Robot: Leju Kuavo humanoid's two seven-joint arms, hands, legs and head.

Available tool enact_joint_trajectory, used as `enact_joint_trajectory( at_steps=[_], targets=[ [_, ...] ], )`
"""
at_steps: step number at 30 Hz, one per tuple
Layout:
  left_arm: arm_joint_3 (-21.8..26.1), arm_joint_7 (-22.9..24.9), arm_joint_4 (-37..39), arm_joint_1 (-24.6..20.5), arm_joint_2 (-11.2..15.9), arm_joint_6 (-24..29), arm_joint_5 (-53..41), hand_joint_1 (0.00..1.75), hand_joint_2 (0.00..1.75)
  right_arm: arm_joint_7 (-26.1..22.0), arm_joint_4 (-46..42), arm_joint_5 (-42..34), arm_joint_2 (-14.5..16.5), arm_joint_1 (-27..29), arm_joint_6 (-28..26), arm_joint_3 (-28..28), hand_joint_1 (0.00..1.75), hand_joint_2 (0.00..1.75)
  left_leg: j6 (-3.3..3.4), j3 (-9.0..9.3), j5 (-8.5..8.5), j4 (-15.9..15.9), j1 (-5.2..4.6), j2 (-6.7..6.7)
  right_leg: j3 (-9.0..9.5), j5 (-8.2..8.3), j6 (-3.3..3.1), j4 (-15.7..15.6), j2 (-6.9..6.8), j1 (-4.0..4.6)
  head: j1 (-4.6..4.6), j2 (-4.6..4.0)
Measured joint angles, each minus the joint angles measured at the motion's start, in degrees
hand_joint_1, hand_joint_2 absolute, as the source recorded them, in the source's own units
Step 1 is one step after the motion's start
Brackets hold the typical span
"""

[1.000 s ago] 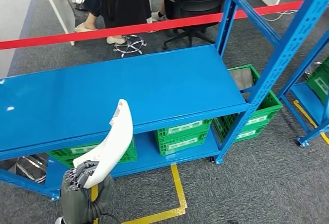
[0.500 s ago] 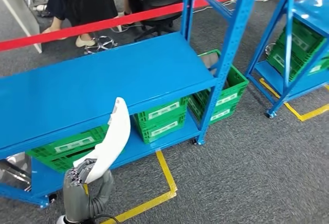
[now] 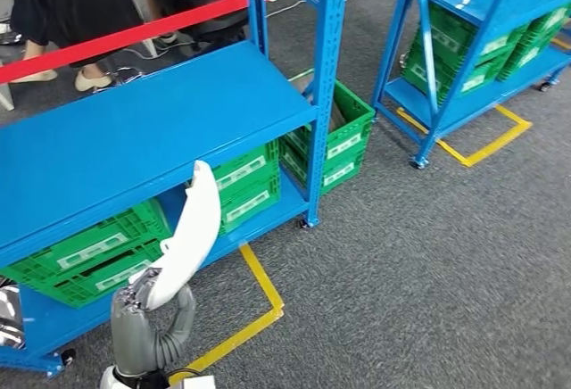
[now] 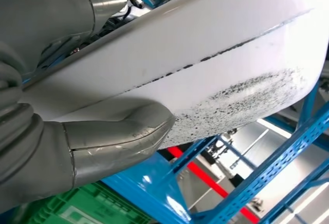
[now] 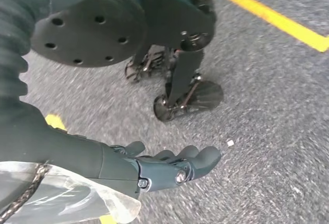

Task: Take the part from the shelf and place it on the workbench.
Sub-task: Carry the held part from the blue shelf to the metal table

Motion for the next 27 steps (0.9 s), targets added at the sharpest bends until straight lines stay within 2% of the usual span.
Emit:
enact_joint_trajectory(
  at_steps=[2, 3, 4, 5, 6, 7, 8, 9, 10, 11, 12, 13, 14, 15, 16, 17, 18, 19, 20, 21, 22, 23, 24, 25, 26, 27],
  targets=[
    [0.27, 0.00, 0.53, -0.61, -0.31, 0.00, 0.82, 1.75, 1.75, -0.21, 0.03, -1.18, -0.01, 0.24, 0.11, -0.38, 0.00, 1.75, 0.15, -0.19, 0.92, -0.68, -0.06, 0.96, -0.42, 1.16, 0.74, -0.43, 1.02, -0.27, -0.04, 0.00],
    [0.44, 0.00, 0.75, -0.80, -0.48, -0.01, 1.12, 1.75, 1.75, -0.22, 0.07, -1.71, -0.02, 0.41, 0.14, -0.56, 0.00, 1.75, 0.41, -0.49, 1.62, -1.00, 0.01, 1.68, -0.80, 0.74, 1.00, -0.20, 0.52, -0.26, 0.04, 0.00],
    [0.67, 0.00, 0.92, -0.90, -0.65, -0.02, 1.33, 1.75, 1.75, -0.15, 0.10, -2.16, -0.03, 0.52, 0.13, -0.71, 0.00, 1.75, 0.73, -1.00, 2.42, -1.29, 0.11, 2.49, -1.45, -1.00, 1.22, 0.95, -0.61, -0.20, 0.27, 0.00],
    [0.95, 0.00, 1.10, -0.96, -0.80, -0.02, 1.50, 1.75, 1.75, -0.05, 0.13, -2.57, -0.04, 0.56, 0.09, -0.86, 0.00, 1.75, 0.99, -1.65, 3.19, -1.53, 0.21, 3.37, -2.36, -3.82, 1.40, 3.23, -2.10, -0.21, 0.45, 0.00],
    [1.22, 0.00, 1.28, -0.97, -0.92, -0.03, 1.66, 1.75, 1.75, 0.04, 0.13, -2.94, -0.04, 0.51, 0.07, -1.05, 0.00, 1.75, 1.13, -2.45, 3.82, -1.51, 0.10, 4.21, -3.37, -7.20, 1.68, 6.58, -3.58, -0.22, 0.64, 0.00],
    [1.49, 0.00, 1.45, -0.95, -1.02, -0.02, 1.80, 1.75, 1.75, 0.13, 0.13, -3.25, -0.04, 0.44, 0.06, -1.21, 0.00, 1.75, 1.17, -3.31, 4.46, -1.44, 0.04, 5.10, -4.26, -9.98, 2.02, 10.53, -4.37, -0.39, 0.78, 0.00],
    [1.74, 0.00, 1.65, -0.93, -1.11, -0.03, 1.90, 1.75, 1.75, 0.15, 0.13, -3.48, -0.04, 0.38, 0.05, -1.35, 0.00, 1.75, 1.08, -4.22, 5.09, -1.34, 0.01, 6.02, -4.75, -11.13, 2.40, 14.10, -4.71, -0.60, 0.76, 0.00],
    [1.96, 0.00, 1.84, -0.93, -1.21, -0.03, 1.97, 1.75, 1.75, 0.15, 0.13, -3.64, -0.04, 0.33, 0.08, -1.47, 0.00, 1.75, 0.95, -5.22, 5.71, -1.15, 0.00, 6.95, -4.58, -10.67, 2.81, 16.54, -4.90, -0.84, 0.77, 0.00],
    [2.19, 0.00, 2.01, -0.93, -1.33, -0.03, 1.96, 1.75, 1.75, 0.15, 0.13, -3.70, -0.03, 0.28, 0.10, -1.55, 0.00, 1.75, 0.76, -6.29, 6.25, -0.81, 0.04, 7.81, -3.59, -8.97, 3.21, 17.24, -5.11, -1.13, 0.77, 0.00],
    [2.44, 0.00, 2.14, -0.89, -1.47, -0.03, 1.81, 1.75, 1.75, 0.15, 0.11, -3.58, 0.00, 0.24, 0.12, -1.59, 0.00, 1.75, 0.50, -7.41, 6.69, -0.30, 0.10, 8.56, -1.55, -7.04, 3.64, 15.95, -5.57, -1.47, 0.76, 0.00],
    [2.73, 0.00, 2.17, -0.79, -1.63, -0.03, 1.70, 1.75, 1.75, 0.16, 0.03, -3.21, 0.18, 0.15, 0.11, -1.61, 0.00, 1.75, 0.19, -8.42, 7.00, 0.41, 0.09, 9.21, 1.50, -6.07, 4.07, 12.88, -6.65, -1.82, 0.79, 0.00],
    [3.13, 0.00, 2.05, -0.56, -1.77, 0.00, 1.74, 1.75, 1.75, 0.18, -0.06, -2.60, 0.36, -0.05, 0.08, -1.58, 0.00, 1.75, -0.19, -9.36, 7.16, 1.30, 0.07, 9.82, 5.13, -6.28, 4.37, 8.55, -7.85, -2.04, 0.88, 0.00],
    [3.68, 0.00, 1.75, -0.18, -1.90, 0.03, 2.03, 1.75, 1.75, 0.20, -0.17, -1.83, 0.65, -0.37, 0.00, -1.43, 0.00, 1.75, -0.62, -10.09, 7.34, 2.18, 0.01, 10.43, 8.10, -7.49, 4.21, 4.38, -8.79, -2.07, 0.92, 0.00],
    [4.30, 0.00, 1.38, 0.28, -2.02, 0.05, 2.56, 1.75, 1.75, 0.21, -0.27, -1.07, 0.91, -0.71, -0.18, -1.19, 0.00, 1.75, -1.02, -10.62, 7.58, 2.85, -0.01, 11.05, 9.97, -8.80, 3.84, 1.41, -9.27, -1.91, 0.95, 0.00],
    [4.99, 0.00, 1.02, 0.79, -2.08, 0.08, 3.19, 1.75, 1.75, 0.14, -0.31, -0.35, 1.07, -0.97, -0.49, -0.86, 0.00, 1.75, -1.43, -11.04, 7.88, 3.28, 0.14, 11.71, 10.55, -9.55, 3.22, -0.20, -9.01, -1.63, 0.94, 0.00],
    [5.80, 0.00, 0.69, 1.23, -2.13, 0.08, 3.86, 1.75, 1.75, -0.04, -0.32, 0.33, 1.34, -1.06, -0.98, -0.41, 0.00, 1.75, -1.82, -11.28, 8.23, 3.45, 0.35, 12.23, 10.05, -9.71, 2.41, -0.47, -8.51, -1.39, 0.85, 0.00],
    [6.74, 0.00, 0.40, 1.59, -2.13, 0.08, 4.56, 1.75, 1.75, -0.36, -0.32, 1.00, 1.65, -1.03, -1.65, 0.09, 0.00, 1.75, -2.22, -11.48, 7.81, 3.71, 0.68, 11.78, 9.41, -9.34, 1.83, -0.31, -8.08, -1.23, 0.83, 0.00],
    [7.83, 0.00, 0.10, 1.92, -2.04, 0.08, 5.33, 1.75, 1.75, -0.73, -0.32, 1.61, 2.03, -0.98, -2.35, 0.63, 0.00, 1.75, -2.58, -11.72, 6.31, 4.54, 0.95, 10.59, 8.75, -8.86, 1.24, -0.27, -7.71, -1.17, 0.81, 0.00],
    [9.15, 0.00, -0.24, 2.18, -1.86, 0.08, 6.18, 1.75, 1.75, -1.12, -0.33, 2.11, 2.48, -1.06, -2.96, 1.18, 0.00, 1.75, -2.85, -12.08, 3.75, 6.35, 1.12, 8.90, 8.03, -8.24, 0.68, -0.28, -7.29, -1.09, 0.78, 0.00],
    [10.67, 0.00, -0.51, 2.34, -1.55, 0.08, 6.99, 1.75, 1.75, -1.46, -0.36, 2.45, 2.97, -1.33, -3.42, 1.70, 0.00, 1.75, -2.98, -12.59, 0.41, 9.24, 1.18, 6.97, 7.27, -7.53, 0.27, -0.25, -6.74, -0.96, 0.71, 0.00],
    [12.25, 0.00, -0.69, 2.38, -1.19, 0.08, 7.60, 1.75, 1.75, -1.68, -0.40, 2.67, 3.40, -1.73, -3.75, 2.16, 0.00, 1.75, -2.86, -13.14, -2.60, 12.82, 1.09, 5.75, 6.43, -6.72, -0.04, -0.21, -6.04, -0.77, 0.62, 0.00],
    [13.89, 0.00, -0.77, 2.29, -0.84, 0.08, 8.05, 1.75, 1.75, -1.84, -0.46, 2.83, 3.87, -2.21, -3.96, 2.56, 0.00, 1.75, -2.63, -13.48, -4.46, 16.22, 0.90, 5.09, 5.49, -5.85, -0.28, -0.13, -5.27, -0.52, 0.53, 0.00],
    [15.35, 0.00, -0.78, 2.14, -0.57, 0.08, 8.36, 1.75, 1.75, -1.91, -0.52, 2.92, 4.25, -2.63, -4.12, 2.89, 0.00, 1.75, -2.28, -13.31, -4.83, 18.45, 0.66, 4.75, 4.57, -5.04, -0.42, -0.01, -4.49, -0.28, 0.47, 0.00],
    [16.57, 0.00, -0.79, 2.00, -0.40, 0.08, 8.54, 1.75, 1.75, -1.94, -0.57, 3.00, 4.55, -2.92, -4.22, 3.18, 0.00, 1.75, -1.86, -12.37, -3.87, 18.83, 0.37, 4.55, 3.62, -4.30, -0.51, 0.11, -3.78, -0.05, 0.46, 0.00],
    [17.64, 0.00, -0.81, 1.86, -0.30, 0.08, 8.75, 1.75, 1.75, -1.93, -0.61, 3.04, 4.77, -3.11, -4.26, 3.44, 0.00, 1.75, -1.39, -10.46, -2.06, 17.00, 0.08, 4.26, 2.76, -3.64, -0.57, 0.23, -3.09, 0.15, 0.46, 0.00],
    [18.58, 0.00, -0.86, 1.73, -0.22, 0.07, 9.13, 1.75, 1.75, -1.91, -0.64, 3.08, 4.96, -3.26, -4.31, 3.69, 0.00, 1.75, -0.85, -7.85, -0.29, 13.50, -0.17, 3.52, 2.07, -3.05, -0.59, 0.30, -2.42, 0.29, 0.48, 0.00]
  ],
)
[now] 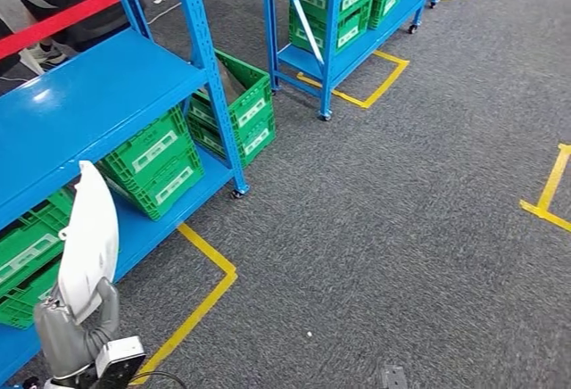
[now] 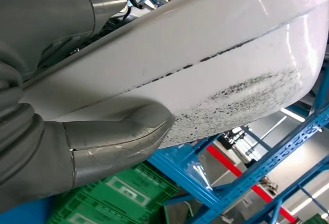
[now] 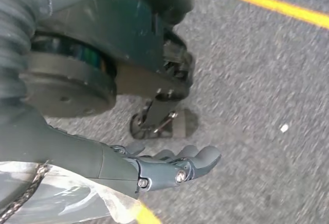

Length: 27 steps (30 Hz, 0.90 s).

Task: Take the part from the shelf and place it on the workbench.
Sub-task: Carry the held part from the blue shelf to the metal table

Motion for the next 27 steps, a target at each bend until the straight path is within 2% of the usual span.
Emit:
enact_joint_trajectory(
  at_steps=[2, 3, 4, 5, 6, 7, 8, 10, 11, 12, 13, 14, 15, 16, 17, 18, 19, 21, 22, 23, 25, 26, 27],
  targets=[
    [1.99, 0.00, -0.16, -0.28, 0.11, -0.02, 1.48, 1.75, 1.75, 0.05, -0.07, 0.10, 0.31, -0.48, -0.08, 0.46, 0.00, 1.75, 1.01, 5.20, 1.20, -8.43, -0.22, -2.43, -1.11, 1.24, 0.21, 0.06, 1.41, 0.26, 0.05, 0.00],
    [2.96, 0.00, -0.23, -0.43, 0.24, -0.04, 2.71, 1.75, 1.75, 0.07, -0.10, 0.14, 0.46, -0.81, -0.12, 0.65, 0.00, 1.75, 1.25, 6.57, 0.98, -11.19, -0.25, -3.31, -1.61, 1.95, 0.42, 0.00, 2.11, 0.25, 0.05, 0.00],
    [3.82, 0.00, -0.28, -0.63, 0.41, -0.09, 4.13, 1.75, 1.75, 0.09, -0.14, 0.23, 0.55, -1.11, -0.07, 0.86, 0.00, 1.75, 1.32, 7.05, 0.65, -12.64, -0.31, -3.55, -2.08, 2.67, 0.69, -0.07, 2.79, 0.22, 0.04, 0.00],
    [4.53, 0.00, -0.29, -0.87, 0.63, -0.15, 5.54, 1.75, 1.75, 0.14, -0.15, 0.32, 0.60, -1.30, 0.10, 1.11, 0.00, 1.75, 1.28, 6.91, 0.82, -13.18, -0.30, -3.05, -2.51, 3.36, 1.01, -0.22, 3.50, 0.17, 0.07, 0.00],
    [5.14, 0.00, -0.29, -1.21, 0.88, -0.22, 6.68, 1.75, 1.75, 0.20, -0.16, 0.39, 0.57, -1.39, 0.33, 1.39, 0.00, 1.75, 1.38, 6.51, 1.27, -13.38, -0.25, -2.29, -3.02, 3.49, 1.24, -0.15, 3.49, 0.15, 0.05, 0.00],
    [5.58, 0.00, -0.29, -1.55, 1.04, -0.36, 7.51, 1.75, 1.75, 0.25, -0.15, 0.46, 0.51, -1.41, 0.58, 1.63, 0.00, 1.75, 1.61, 6.10, 1.82, -13.60, -0.17, -1.58, -3.66, 2.67, 1.41, 0.54, 2.72, 0.21, 0.24, 0.00],
    [5.94, 0.00, -0.29, -1.75, 1.15, -0.58, 7.93, 1.75, 1.75, 0.28, -0.15, 0.48, 0.44, -1.47, 0.85, 1.82, 0.00, 1.75, 1.88, 5.62, 2.43, -13.82, -0.07, -0.79, -4.49, 0.76, 1.61, 2.22, 1.46, 0.24, 0.51, 0.00],
    [6.50, 0.00, -0.29, -1.75, 1.22, -1.21, 7.92, 1.75, 1.75, 0.06, -0.15, 0.28, 0.34, -1.68, 1.42, 2.02, 0.00, 1.75, 2.20, 4.49, 3.45, -13.92, -0.08, 0.80, -6.59, -4.71, 1.98, 8.75, -1.40, 0.07, 0.95, 0.00],
    [6.64, 0.00, -0.29, -1.64, 1.15, -1.46, 7.49, 1.75, 1.75, -0.29, -0.15, 0.02, 0.23, -1.71, 1.95, 2.07, 0.00, 1.75, 2.20, 3.89, 3.90, -13.88, -0.11, 1.68, -7.51, -6.46, 2.28, 12.55, -2.04, -0.10, 1.02, 0.00],
    [6.65, 0.00, -0.33, -1.52, 0.96, -1.59, 6.85, 1.75, 1.75, -0.77, -0.15, -0.35, 0.04, -1.55, 2.63, 2.10, 0.00, 1.75, 2.13, 3.26, 4.33, -13.83, -0.13, 2.56, -8.00, -6.68, 2.55, 15.60, -2.36, -0.26, 0.99, 0.00],
    [6.50, 0.00, -0.42, -1.37, 0.64, -1.57, 6.09, 1.75, 1.75, -1.36, -0.15, -0.76, -0.26, -1.21, 3.43, 2.11, 0.00, 1.75, 2.04, 2.64, 4.74, -13.77, -0.13, 3.39, -7.76, -5.53, 2.79, 17.15, -2.56, -0.41, 1.02, 0.00],
    [6.21, 0.00, -0.54, -1.16, 0.20, -1.47, 5.32, 1.75, 1.75, -1.94, -0.15, -1.19, -0.63, -0.71, 4.23, 2.10, 0.00, 1.75, 1.91, 2.06, 5.11, -13.68, -0.12, 4.14, -6.44, -3.74, 2.98, 16.68, -2.86, -0.56, 1.01, 0.00],
    [5.82, 0.00, -0.67, -0.90, -0.34, -1.32, 4.52, 1.75, 1.75, -2.41, -0.14, -1.67, -1.08, -0.17, 5.00, 2.09, 0.00, 1.75, 1.74, 1.56, 5.40, -13.54, -0.12, 4.84, -3.93, -2.21, 3.10, 14.03, -3.55, -0.65, 1.01, 0.00],
    [5.33, 0.00, -0.80, -0.65, -0.90, -1.15, 3.70, 1.75, 1.75, -2.73, -0.13, -2.16, -1.54, 0.29, 5.71, 2.06, 0.00, 1.75, 1.53, 1.18, 5.58, -13.33, -0.19, 5.46, -0.33, -1.67, 3.13, 9.85, -4.76, -0.66, 1.05, 0.00],
    [4.78, -0.01, -0.88, -0.47, -1.46, -0.92, 2.88, 1.75, 1.75, -2.92, -0.10, -2.62, -2.04, 0.62, 6.35, 2.02, 0.00, 1.75, 1.31, 0.85, 5.69, -13.02, -0.25, 6.04, 3.18, -2.11, 3.01, 5.27, -5.88, -0.53, 1.08, 0.00],
    [4.16, -0.01, -0.94, -0.36, -2.01, -0.72, 2.11, 1.75, 1.75, -3.00, -0.08, -2.99, -2.51, 0.80, 6.87, 1.94, 0.00, 1.75, 1.05, 0.59, 5.80, -12.66, -0.34, 6.64, 5.78, -3.02, 2.78, 1.51, -6.68, -0.39, 1.13, 0.00],
    [3.53, -0.01, -0.98, -0.31, -2.55, -0.56, 1.52, 1.75, 1.75, -3.03, -0.04, -3.29, -3.00, 0.93, 7.25, 1.85, 0.00, 1.75, 0.79, 0.36, 5.90, -12.35, -0.40, 7.28, 7.12, -3.92, 2.46, -0.81, -6.86, -0.23, 1.18, 0.00],
    [2.22, -0.02, -0.97, -0.44, -3.36, -0.46, 0.99, 1.75, 1.75, -2.90, 0.08, -4.04, -3.85, 1.44, 7.66, 1.65, 0.00, 1.75, 0.23, 0.08, 5.88, -11.85, -0.32, 8.12, 6.96, -4.38, 1.55, -2.18, -5.77, -0.23, 1.22, 0.00],
    [1.55, -0.02, -0.93, -0.59, -3.58, -0.47, 0.93, 1.75, 1.75, -2.67, 0.18, -4.58, -4.24, 1.81, 7.74, 1.50, 0.00, 1.75, -0.09, -0.18, 5.22, -11.23, -0.15, 7.34, 6.78, -4.19, 1.04, -2.33, -5.20, -0.31, 1.17, 0.00],
    [0.79, -0.02, -0.83, -0.74, -3.65, -0.48, 0.93, 1.75, 1.75, -2.32, 0.25, -5.11, -4.48, 2.14, 7.81, 1.33, 0.00, 1.75, -0.41, -0.75, 3.80, -9.62, 0.06, 5.88, 6.67, -3.86, 0.56, -2.41, -4.70, -0.41, 1.12, 0.00],
    [-0.79, -0.02, -0.37, -0.96, -3.66, -0.58, 0.91, 1.75, 1.75, -1.55, 0.33, -5.80, -4.81, 2.45, 7.86, 0.96, 0.00, 1.75, -0.95, -3.21, -0.56, -2.88, 0.44, 2.51, 6.26, -3.24, -0.05, -2.37, -3.54, -0.42, 1.02, 0.00],
    [-1.57, -0.01, -0.05, -1.02, -3.66, -0.76, 0.93, 1.75, 1.75, -1.20, 0.34, -5.95, -4.89, 2.49, 7.86, 0.83, 0.00, 1.75, -1.07, -4.61, -2.42, 1.09, 0.52, 1.74, 5.94, -3.00, -0.17, -2.28, -2.85, -0.38, 1.02, 0.00],
    [-2.30, -0.02, 0.33, -1.08, -3.67, -1.01, 1.07, 1.75, 1.75, -0.89, 0.36, -6.02, -4.98, 2.57, 7.83, 0.74, 0.00, 1.75, -1.12, -5.51, -3.27, 3.94, 0.55, 1.44, 5.68, -2.84, -0.19, -2.17, -2.12, -0.35, 1.02, 0.00]
  ],
)
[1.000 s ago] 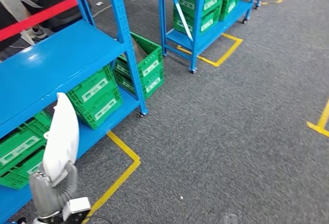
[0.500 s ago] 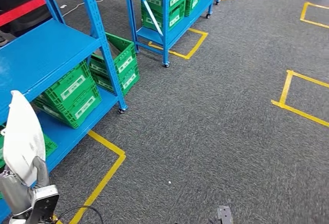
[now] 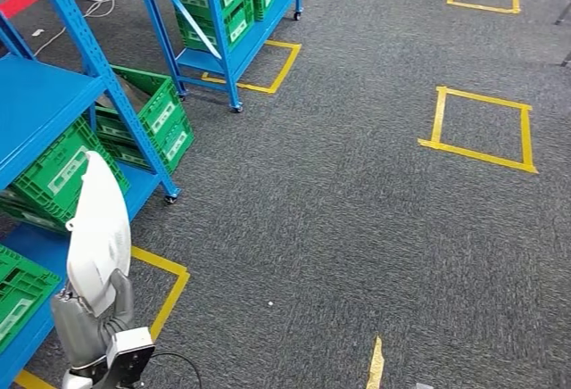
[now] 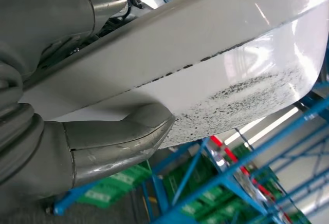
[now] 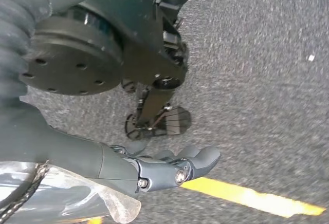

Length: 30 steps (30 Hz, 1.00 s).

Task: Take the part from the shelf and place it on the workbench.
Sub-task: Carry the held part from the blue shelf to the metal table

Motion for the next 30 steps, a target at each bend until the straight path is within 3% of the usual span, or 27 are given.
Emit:
enact_joint_trajectory(
  at_steps=[1, 2, 3, 5, 7, 9, 11, 13, 15, 16, 17, 18, 20, 22, 24, 25, 27, 29, 30],
  targets=[
    [-0.72, 0.00, 0.33, -0.05, 0.00, -0.28, 0.21, 1.75, 1.75, 0.29, 0.02, -0.01, -0.08, 0.13, -0.08, -0.06, 0.00, 1.75, 0.02, -0.09, 0.34, 0.90, 0.00, -0.10, -0.21, 0.10, 0.03, 0.15, 0.72, 0.02, 0.01, 0.00],
    [-1.37, 0.00, 0.60, -0.09, 0.00, -0.57, 0.49, 1.75, 1.75, 0.55, 0.05, 0.00, -0.16, 0.29, -0.16, -0.10, 0.00, 1.75, 0.12, 0.85, 1.81, -0.55, 0.02, -0.21, -0.35, 0.15, 0.07, 0.32, 1.45, 0.02, 0.02, 0.00],
    [-1.97, -0.01, 0.82, -0.10, 0.00, -0.91, 0.82, 1.75, 1.75, 0.73, 0.07, 0.05, -0.23, 0.43, -0.23, -0.12, 0.00, 1.75, 0.28, 2.59, 3.94, -3.88, 0.05, -0.65, -0.43, 0.16, 0.13, 0.52, 2.19, 0.02, 0.03, 0.00],
    [-2.88, 0.00, 1.06, 0.01, 0.02, -1.89, 1.53, 1.75, 1.75, 0.90, 0.09, 0.24, -0.28, 0.49, -0.28, -0.13, 0.00, 1.75, 0.75, 6.16, 6.96, -11.18, 0.23, -3.29, -0.94, 0.24, 0.45, 0.94, 3.62, 0.01, 0.07, 0.00],
    [-3.34, 0.00, 1.21, 0.24, 0.05, -3.41, 2.18, 1.75, 1.75, 0.86, 0.09, 0.40, -0.28, 0.40, -0.21, -0.11, 0.00, 1.75, 1.10, 7.45, 7.45, -14.42, 0.31, -5.12, -1.78, 0.60, 1.18, 1.18, 4.95, -0.17, 0.04, 0.00],
    [-3.58, -0.01, 1.33, 0.37, 0.00, -4.98, 2.55, 1.75, 1.75, 0.82, 0.10, 0.46, -0.30, 0.52, -0.10, -0.05, 0.00, 1.75, 1.45, 7.33, 7.43, -15.19, 0.38, -4.07, -2.54, 0.93, 1.97, 1.28, 6.02, -0.34, 0.03, 0.00],
    [-3.85, -0.01, 1.39, 0.35, -0.16, -5.96, 2.69, 1.75, 1.75, 0.81, 0.12, 0.49, -0.34, 0.69, -0.05, 0.02, 0.00, 1.75, 2.01, 7.33, 7.58, -15.88, 0.58, -2.56, -3.98, -0.41, 2.47, 3.22, 4.41, -0.15, 0.25, 0.00],
    [-4.00, 0.00, 1.48, 0.47, -0.30, -6.26, 2.73, 1.75, 1.75, 0.81, 0.13, 0.52, -0.37, 0.61, -0.04, 0.08, 0.00, 1.75, 2.38, 7.23, 7.78, -16.13, 0.50, -0.95, -7.13, -3.84, 2.80, 9.53, 1.25, 0.00, 0.57, 0.00],
    [-4.01, 0.01, 1.68, 0.58, -0.34, -6.61, 2.56, 1.75, 1.75, 0.85, 0.13, 0.65, -0.37, 0.52, 0.04, 0.15, 0.00, 1.75, 2.48, 7.04, 7.80, -16.10, 0.25, 0.71, -10.47, -6.59, 3.07, 16.76, -0.13, -0.08, 0.73, 0.00],
    [-4.00, 0.00, 1.78, 0.58, -0.37, -7.06, 2.24, 1.75, 1.75, 0.88, 0.13, 0.76, -0.37, 0.57, 0.10, 0.25, 0.00, 1.75, 2.49, 7.00, 7.78, -16.10, 0.14, 1.48, -10.98, -6.59, 3.13, 18.11, -0.35, -0.09, 0.72, 0.00],
    [-3.98, 0.01, 1.85, 0.54, -0.44, -7.68, 1.78, 1.75, 1.75, 0.91, 0.13, 0.87, -0.37, 0.64, 0.16, 0.38, 0.00, 1.75, 2.50, 7.02, 7.76, -16.10, 0.06, 2.17, -10.28, -5.51, 3.09, 17.07, -0.54, -0.09, 0.73, 0.00],
    [-3.95, 0.02, 1.89, 0.50, -0.58, -8.43, 1.26, 1.75, 1.75, 0.93, 0.13, 0.97, -0.37, 0.70, 0.22, 0.53, 0.00, 1.75, 2.50, 7.09, 7.71, -16.10, -0.01, 2.78, -8.42, -3.64, 2.94, 13.81, -0.95, -0.05, 0.73, 0.00],
    [-3.82, 0.06, 1.91, 0.36, -0.85, -9.94, 0.59, 1.75, 1.75, 0.91, 0.13, 1.05, -0.42, 0.56, 0.31, 0.87, 0.00, 1.75, 2.30, 7.26, 7.53, -16.05, -0.26, 3.83, -3.79, -0.61, 2.38, 5.35, -3.26, 0.33, 0.77, 0.00],
    [-3.63, 0.10, 2.02, 0.14, -0.96, -11.22, 0.49, 1.75, 1.75, 0.83, 0.13, 1.08, -0.46, 0.21, 0.44, 1.16, 0.00, 1.75, 1.81, 7.35, 7.30, -15.96, -0.55, 4.83, -1.68, -0.01, 1.67, 1.13, -4.76, 0.77, 0.76, 0.00],
    [-3.49, 0.08, 2.25, -0.18, -0.96, -12.08, 0.48, 1.75, 1.75, 0.75, 0.13, 1.08, -0.47, 0.14, 0.58, 1.38, 0.00, 1.75, 1.23, 7.55, 7.02, -16.00, -0.65, 5.96, -1.56, -0.12, 1.07, 0.73, -3.86, 0.84, 0.75, 0.00],
    [-3.45, 0.06, 2.36, -0.35, -0.95, -12.33, 0.39, 1.75, 1.75, 0.72, 0.13, 1.08, -0.47, 0.26, 0.61, 1.48, 0.00, 1.75, 0.93, 7.68, 6.69, -15.71, -0.57, 5.84, -1.35, -0.06, 0.81, 0.55, -3.26, 0.72, 0.74, 0.00],
    [-3.37, 0.04, 2.55, -0.55, -0.86, -12.65, 0.06, 1.75, 1.75, 0.71, 0.14, 1.07, -0.49, 0.35, 0.61, 1.73, 0.00, 1.75, 0.35, 6.63, 4.59, -12.24, -0.29, 3.52, -0.47, 0.08, 0.23, 0.19, -2.08, 0.38, 0.46, 0.00],
    [-3.28, 0.04, 2.88, -0.58, -0.75, -12.82, -0.18, 1.75, 1.75, 0.73, 0.14, 1.07, -0.50, 0.16, 0.58, 2.07, 0.00, 1.75, 0.04, 2.93, 1.14, -4.33, 0.08, 0.66, -0.10, -0.09, -0.19, 0.15, -0.74, 0.30, 0.15, 0.00],
    [-3.24, 0.04, 3.08, -0.56, -0.71, -12.86, -0.21, 1.75, 1.75, 0.74, 0.14, 1.07, -0.50, 0.06, 0.58, 2.24, 0.00, 1.75, -0.04, 0.89, 0.05, -0.71, 0.18, 0.14, 0.12, -0.27, -0.29, 0.16, 0.05, 0.34, 0.09, 0.00]
  ],
)
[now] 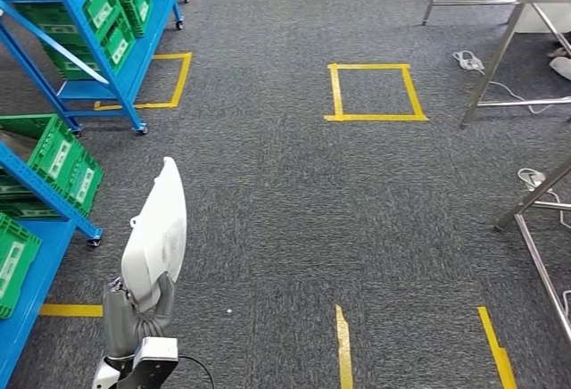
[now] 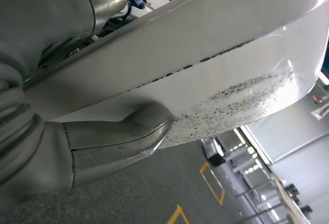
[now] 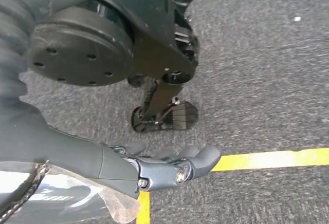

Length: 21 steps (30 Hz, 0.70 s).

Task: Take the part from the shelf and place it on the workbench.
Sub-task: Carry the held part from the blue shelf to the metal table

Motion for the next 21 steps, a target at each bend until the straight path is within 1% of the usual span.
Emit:
enact_joint_trajectory(
  at_steps=[1, 2, 3, 4, 5, 6, 7, 8, 9, 10, 11, 12, 13, 14, 15, 16, 17, 18, 19, 20, 21],
  targets=[
    [0.03, -0.01, 0.20, 0.00, 0.05, -0.02, -0.02, 1.75, 1.75, 0.02, -0.01, 0.03, 0.01, -0.03, 0.00, 0.16, 0.00, 1.75, -0.04, -1.42, -0.04, 2.09, 0.04, -0.22, 0.31, -0.23, -0.02, 0.01, 0.83, 0.04, -0.02, 0.00],
    [0.04, -0.01, 0.36, -0.01, 0.11, -0.02, -0.04, 1.75, 1.75, 0.05, -0.01, 0.07, 0.01, 0.01, 0.00, 0.33, 0.00, 1.75, -0.01, -1.77, 1.34, 1.75, 0.05, -0.35, 0.75, -0.54, 0.05, 0.04, 1.72, 0.04, -0.03, 0.00],
    [0.05, -0.02, 0.48, -0.02, 0.16, -0.02, -0.07, 1.75, 1.75, 0.08, -0.01, 0.10, 0.01, 0.06, -0.01, 0.48, 0.00, 1.75, 0.06, -1.10, 3.85, -0.85, 0.08, -0.61, 1.36, -0.93, 0.17, 0.06, 2.59, 0.03, -0.03, 0.00],
    [0.05, -0.02, 0.56, -0.03, 0.20, -0.03, -0.11, 1.75, 1.75, 0.10, -0.01, 0.13, 0.01, 0.11, -0.01, 0.58, 0.00, 1.75, 0.17, 0.16, 6.69, -4.63, 0.16, -1.41, 1.89, -1.40, 0.35, 0.08, 3.43, -0.01, -0.04, 0.00],
    [0.05, -0.02, 0.67, -0.04, 0.25, -0.03, -0.14, 1.75, 1.75, 0.10, -0.01, 0.14, 0.02, 0.07, -0.02, 0.65, 0.00, 1.75, 0.30, 1.42, 8.80, -8.02, 0.28, -2.84, 2.19, -1.89, 0.65, 0.15, 4.20, -0.01, 0.00, -0.01],
    [0.06, -0.02, 0.75, -0.06, 0.29, -0.04, -0.17, 1.75, 1.75, 0.12, -0.01, 0.14, 0.02, -0.04, -0.03, 0.69, 0.00, 1.75, 0.44, 2.54, 9.77, -10.79, 0.37, -4.07, 2.32, -2.26, 1.00, 0.26, 4.90, -0.09, -0.01, -0.01],
    [0.07, -0.02, 0.84, -0.08, 0.32, -0.05, -0.21, 1.75, 1.75, 0.13, -0.01, 0.14, 0.02, -0.12, -0.03, 0.72, 0.00, 1.75, 0.61, 3.14, 9.67, -12.25, 0.38, -5.00, 1.93, -2.51, 1.40, 0.32, 5.52, -0.25, -0.06, -0.01],
    [0.07, -0.02, 0.92, -0.12, 0.33, -0.05, -0.24, 1.75, 1.75, 0.15, -0.01, 0.15, 0.02, -0.17, -0.03, 0.75, 0.00, 1.75, 0.82, 3.36, 9.01, -12.85, 0.32, -5.26, 1.69, -2.52, 1.85, 0.48, 5.97, -0.38, -0.08, -0.01],
    [0.06, -0.02, 0.94, -0.18, 0.32, -0.05, -0.30, 1.75, 1.75, 0.17, -0.01, 0.16, 0.02, -0.12, -0.03, 0.82, 0.00, 1.75, 1.09, 3.70, 8.52, -13.54, 0.28, -4.79, 1.58, -2.50, 2.21, 0.59, 6.30, -0.54, -0.20, 0.00],
    [0.02, -0.02, 0.96, -0.25, 0.31, -0.05, -0.39, 1.75, 1.75, 0.17, -0.01, 0.16, 0.03, 0.02, -0.03, 0.92, 0.00, 1.75, 1.38, 4.00, 8.24, -13.85, 0.29, -4.25, 1.24, -2.59, 2.52, 0.90, 5.77, -0.58, -0.21, 0.00],
    [-0.05, -0.02, 0.96, -0.30, 0.30, -0.07, -0.51, 1.75, 1.75, 0.17, -0.01, 0.17, 0.03, 0.07, -0.04, 1.04, 0.00, 1.75, 1.70, 4.46, 8.03, -14.10, 0.35, -3.69, 0.78, -2.82, 2.81, 1.98, 4.49, -0.50, -0.12, 0.00],
    [-0.14, -0.02, 0.96, -0.33, 0.30, -0.11, -0.69, 1.75, 1.75, 0.16, -0.01, 0.17, 0.04, -0.02, -0.04, 1.16, 0.00, 1.75, 1.96, 5.00, 7.79, -14.25, 0.42, -3.04, -0.58, -3.41, 3.04, 4.09, 2.94, -0.42, -0.03, 0.00],
    [-0.24, -0.02, 0.98, -0.34, 0.32, -0.20, -0.94, 1.75, 1.75, 0.15, -0.01, 0.17, 0.04, -0.21, -0.04, 1.30, 0.00, 1.75, 2.17, 5.47, 7.48, -14.34, 0.42, -2.24, -2.89, -4.34, 3.24, 7.49, 1.24, -0.36, 0.07, 0.00],
    [-0.35, -0.02, 1.02, -0.34, 0.34, -0.30, -1.19, 1.75, 1.75, 0.13, -0.01, 0.16, 0.05, -0.43, -0.04, 1.41, 0.00, 1.75, 2.33, 5.86, 7.14, -14.34, 0.35, -1.43, -5.78, -5.52, 3.39, 11.67, 0.21, -0.33, 0.13, 0.00],
    [-0.51, -0.02, 1.08, -0.36, 0.38, -0.39, -1.48, 1.75, 1.75, 0.12, -0.01, 0.16, 0.05, -0.56, -0.04, 1.52, 0.00, 1.75, 2.40, 6.26, 6.77, -14.33, 0.28, -0.61, -8.76, -6.53, 3.46, 15.59, -0.19, -0.34, 0.14, 0.00],
    [-0.70, -0.02, 1.16, -0.38, 0.44, -0.46, -1.85, 1.75, 1.75, 0.13, -0.01, 0.15, 0.05, -0.54, -0.05, 1.62, 0.00, 1.75, 2.46, 6.76, 6.35, -14.33, 0.22, 0.15, -11.10, -6.77, 3.46, 18.09, -0.32, -0.35, 0.13, 0.00],
    [-0.98, -0.02, 1.24, -0.43, 0.52, -0.48, -2.24, 1.75, 1.75, 0.16, -0.01, 0.13, 0.05, -0.40, -0.11, 1.69, 0.00, 1.75, 2.47, 7.34, 5.91, -14.33, 0.18, 0.77, -12.36, -5.85, 3.43, 18.49, -0.38, -0.34, 0.15, 0.00],
    [-1.33, -0.02, 1.31, -0.47, 0.62, -0.47, -2.71, 1.75, 1.75, 0.20, -0.01, 0.09, 0.04, -0.24, -0.17, 1.73, 0.00, 1.75, 2.46, 8.02, 5.39, -14.33, 0.16, 1.34, -12.38, -3.61, 3.28, 16.55, -0.57, -0.32, 0.16, 0.00],
    [-1.71, -0.02, 1.37, -0.50, 0.73, -0.41, -3.22, 1.75, 1.75, 0.25, -0.01, 0.03, 0.04, -0.13, -0.26, 1.75, 0.00, 1.75, 2.38, 8.77, 4.83, -14.35, 0.14, 1.90, -11.43, -0.54, 3.03, 12.91, -1.17, -0.23, 0.16, 0.00],
    [-2.15, -0.02, 1.45, -0.52, 0.83, -0.30, -3.74, 1.75, 1.75, 0.33, -0.01, -0.02, 0.03, -0.13, -0.35, 1.77, 0.00, 1.75, 2.24, 9.49, 4.27, -14.37, 0.09, 2.46, -10.26, 1.78, 2.72, 9.28, -2.38, 0.06, 0.17, 0.00],
    [-2.57, -0.02, 1.52, -0.53, 0.94, -0.13, -4.24, 1.75, 1.75, 0.40, -0.01, -0.08, 0.03, -0.26, -0.40, 1.82, 0.00, 1.75, 1.99, 10.02, 3.73, -14.37, -0.02, 3.07, -9.30, 2.86, 2.31, 6.22, -3.64, 0.44, 0.23, 0.00]
  ],
)
